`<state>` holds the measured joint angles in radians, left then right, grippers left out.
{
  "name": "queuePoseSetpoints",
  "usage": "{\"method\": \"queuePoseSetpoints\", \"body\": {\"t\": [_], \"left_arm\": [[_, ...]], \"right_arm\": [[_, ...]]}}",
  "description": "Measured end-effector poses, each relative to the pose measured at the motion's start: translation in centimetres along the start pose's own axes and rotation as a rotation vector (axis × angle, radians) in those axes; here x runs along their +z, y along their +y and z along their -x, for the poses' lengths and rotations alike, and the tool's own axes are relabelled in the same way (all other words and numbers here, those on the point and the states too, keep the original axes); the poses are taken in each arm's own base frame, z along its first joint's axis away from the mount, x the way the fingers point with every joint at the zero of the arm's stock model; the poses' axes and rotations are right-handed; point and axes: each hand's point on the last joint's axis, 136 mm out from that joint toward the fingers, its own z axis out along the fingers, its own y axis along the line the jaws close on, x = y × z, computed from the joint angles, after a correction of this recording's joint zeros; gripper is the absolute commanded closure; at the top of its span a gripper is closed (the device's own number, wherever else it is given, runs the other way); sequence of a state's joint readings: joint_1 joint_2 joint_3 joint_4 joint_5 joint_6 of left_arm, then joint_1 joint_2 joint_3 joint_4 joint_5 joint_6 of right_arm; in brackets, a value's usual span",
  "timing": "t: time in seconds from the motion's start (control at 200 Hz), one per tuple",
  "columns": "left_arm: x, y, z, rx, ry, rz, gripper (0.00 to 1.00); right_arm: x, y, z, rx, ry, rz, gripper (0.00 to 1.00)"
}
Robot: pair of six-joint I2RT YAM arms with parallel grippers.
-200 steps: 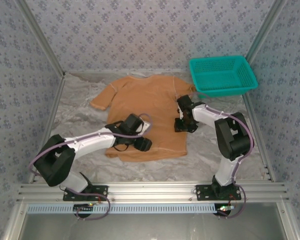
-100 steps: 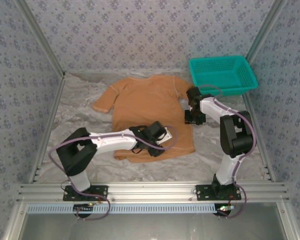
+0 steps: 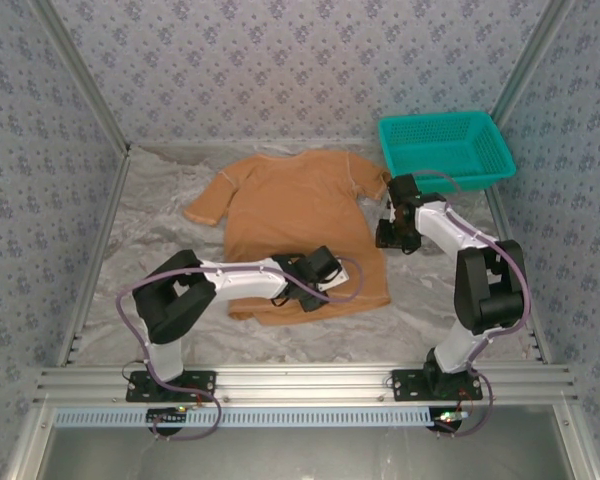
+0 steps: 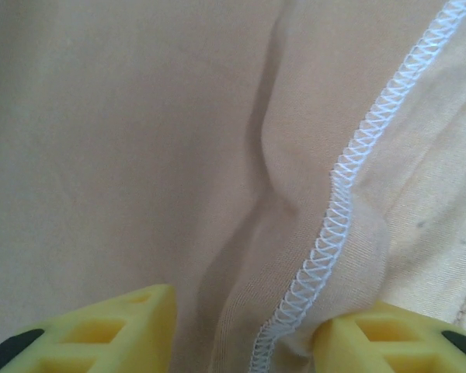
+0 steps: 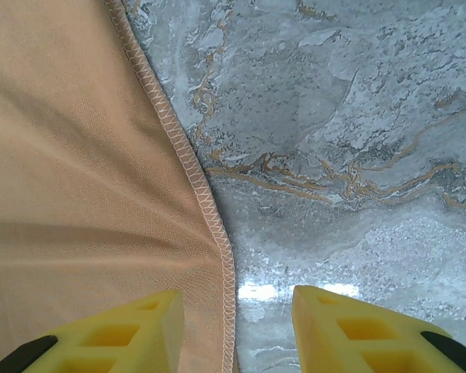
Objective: Fold the inside-out t-shirt
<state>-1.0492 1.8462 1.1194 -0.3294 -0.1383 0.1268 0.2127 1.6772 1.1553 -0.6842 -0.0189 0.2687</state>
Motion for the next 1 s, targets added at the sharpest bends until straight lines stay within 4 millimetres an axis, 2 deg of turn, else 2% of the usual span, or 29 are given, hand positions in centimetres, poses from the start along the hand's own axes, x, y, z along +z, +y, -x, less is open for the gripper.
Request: {"method": "queuePoseSetpoints", "body": {"t": [0.24,0.37,0.44,0.545,0.67,0.754,0.839,0.909,0.999], "left_arm": [[0.1,0.5,-0.1,-0.029,0.000,-0.005,0.84],[-0.1,0.8,0.1,-0.059,-0.010,-0.028,0.96],[-0.6,1.2,0.3,-0.083,-0.024,-0.042,1.00],[-1.7,2.0,1.0,-0.128,-0.061,-0.063,1.00],[-3.9,3.5,2.2,-0.211,-0.130,-0.080,1.00],[-5.3,4.6,2.8,-0.284,-0.170,-0.097,1.00],[-6.2,5.5,3.6,-0.345,-0.191,-0.121,1.00],[-7.0,6.3,4.3,-0.381,-0.204,-0.133,1.00],[-8.0,6.8,5.3,-0.411,-0.224,-0.161,1.00]], "right_arm": [[0.0,0.2,-0.1,-0.007,-0.001,0.005,0.56],[-0.6,0.3,-0.6,-0.015,-0.014,0.015,0.53],[-1.6,0.5,-0.9,-0.019,-0.040,0.037,0.50],[-3.8,1.3,-0.9,-0.035,-0.127,0.095,0.48],[-7.1,3.5,-1.5,-0.097,-0.263,0.208,0.46],[-8.9,6.2,-3.1,-0.183,-0.354,0.314,0.44],[-9.9,9.7,-6.0,-0.310,-0.443,0.434,0.43],[-9.3,12.3,-9.1,-0.413,-0.488,0.526,0.44],[-6.6,15.0,-12.6,-0.529,-0.509,0.580,0.51]]}}
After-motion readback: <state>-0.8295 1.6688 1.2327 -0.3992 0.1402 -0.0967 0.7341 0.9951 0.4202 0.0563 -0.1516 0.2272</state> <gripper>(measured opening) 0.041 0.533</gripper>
